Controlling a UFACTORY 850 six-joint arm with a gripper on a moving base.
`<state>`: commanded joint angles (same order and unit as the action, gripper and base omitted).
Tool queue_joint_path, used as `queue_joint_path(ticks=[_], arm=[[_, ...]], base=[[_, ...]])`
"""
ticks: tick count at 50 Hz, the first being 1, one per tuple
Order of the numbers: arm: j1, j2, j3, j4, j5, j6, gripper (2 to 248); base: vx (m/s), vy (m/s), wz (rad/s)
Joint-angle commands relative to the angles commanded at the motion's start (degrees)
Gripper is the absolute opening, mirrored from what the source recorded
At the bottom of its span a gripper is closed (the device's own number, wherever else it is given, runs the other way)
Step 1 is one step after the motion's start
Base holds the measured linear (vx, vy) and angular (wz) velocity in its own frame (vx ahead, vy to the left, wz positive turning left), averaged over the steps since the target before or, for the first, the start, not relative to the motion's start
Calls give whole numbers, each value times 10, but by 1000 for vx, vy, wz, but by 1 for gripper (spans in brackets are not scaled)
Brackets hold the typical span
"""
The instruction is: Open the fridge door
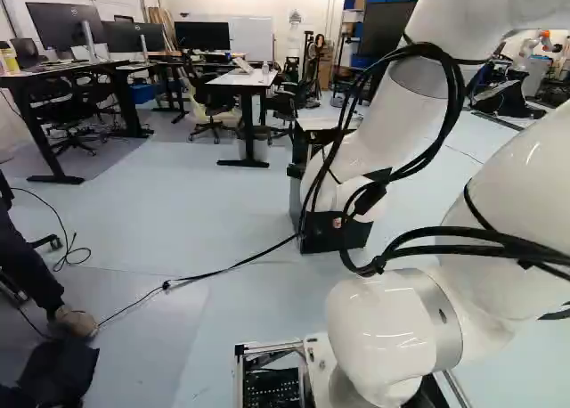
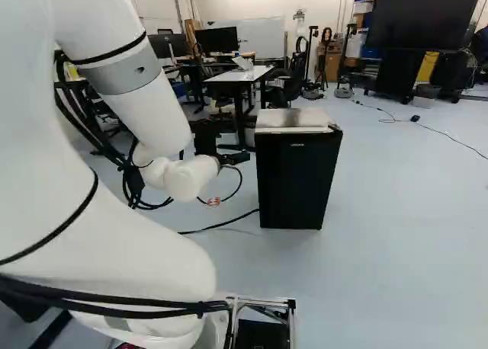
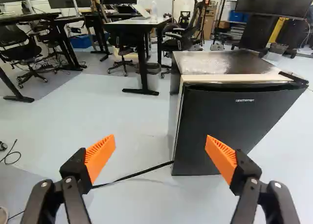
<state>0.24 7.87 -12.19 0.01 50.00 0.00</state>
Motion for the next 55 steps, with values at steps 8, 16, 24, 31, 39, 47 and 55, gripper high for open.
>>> queue_joint_path(ticks=[8,16,24,31,39,47,55], arm=[[6,-13,-12,5,0,0,247],[16,-28,-27,12,0,0,247],[28,-47,-45,19,0,0,247],[39,-64,-62,25,0,0,247],[52,-85,-83,35,0,0,247],[64,-105,-103,48,0,0,247],[76,-125,-124,67,0,0,247]], base=[[0,0,0],[0,0,0],[0,0,0],[0,0,0],[0,0,0],[0,0,0],[0,0,0]])
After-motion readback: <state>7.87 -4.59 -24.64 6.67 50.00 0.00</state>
